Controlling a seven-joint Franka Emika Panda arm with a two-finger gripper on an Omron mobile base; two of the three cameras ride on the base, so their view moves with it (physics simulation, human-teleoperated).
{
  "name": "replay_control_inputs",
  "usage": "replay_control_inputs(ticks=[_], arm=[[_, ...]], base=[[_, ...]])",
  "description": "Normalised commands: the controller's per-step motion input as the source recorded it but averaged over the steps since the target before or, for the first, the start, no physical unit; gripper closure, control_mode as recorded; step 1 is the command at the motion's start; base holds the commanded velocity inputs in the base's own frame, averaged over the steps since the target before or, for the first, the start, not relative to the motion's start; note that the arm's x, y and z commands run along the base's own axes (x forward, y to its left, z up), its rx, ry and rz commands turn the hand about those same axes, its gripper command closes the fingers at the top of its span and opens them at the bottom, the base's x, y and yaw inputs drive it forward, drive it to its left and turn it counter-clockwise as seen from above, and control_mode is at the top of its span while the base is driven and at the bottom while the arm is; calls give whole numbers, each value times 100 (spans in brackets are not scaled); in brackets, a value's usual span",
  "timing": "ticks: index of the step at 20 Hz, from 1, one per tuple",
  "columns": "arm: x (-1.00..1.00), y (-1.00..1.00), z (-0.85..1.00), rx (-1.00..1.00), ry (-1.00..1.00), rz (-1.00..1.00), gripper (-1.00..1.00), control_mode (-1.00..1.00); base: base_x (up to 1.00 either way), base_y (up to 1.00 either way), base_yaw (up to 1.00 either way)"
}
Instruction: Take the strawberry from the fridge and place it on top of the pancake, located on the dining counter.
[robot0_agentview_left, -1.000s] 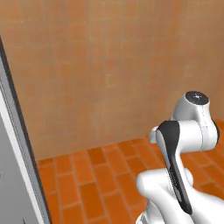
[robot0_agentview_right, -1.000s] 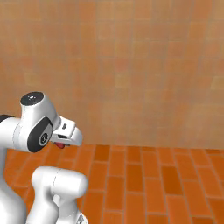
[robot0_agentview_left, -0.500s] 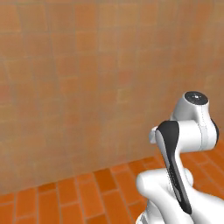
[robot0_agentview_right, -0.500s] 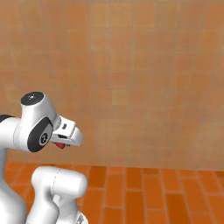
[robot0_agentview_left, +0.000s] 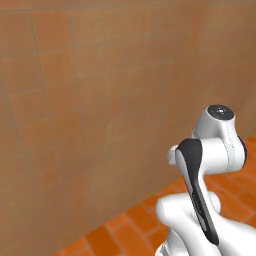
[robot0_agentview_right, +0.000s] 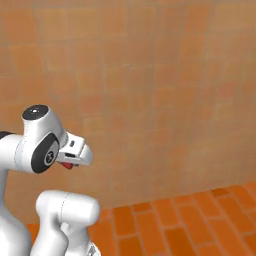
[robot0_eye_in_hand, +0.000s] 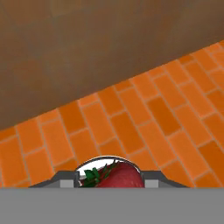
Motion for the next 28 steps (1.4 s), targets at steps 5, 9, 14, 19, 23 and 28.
replay_control_inputs(ticks=[5,9,14,19,23,28], arm=[[0,0,0,0,0,0,100,100],[0,0,0,0,0,0,100,100],[0,0,0,0,0,0,100,100],[0,0,0,0,0,0,100,100],[0,0,0,0,0,0,100,100],[0,0,0,0,0,0,100,100]], base=[[20,-1,-90],[6,0,-94],[47,9,-59],[71,23,-66],[62,6,-65],[97,0,-50]])
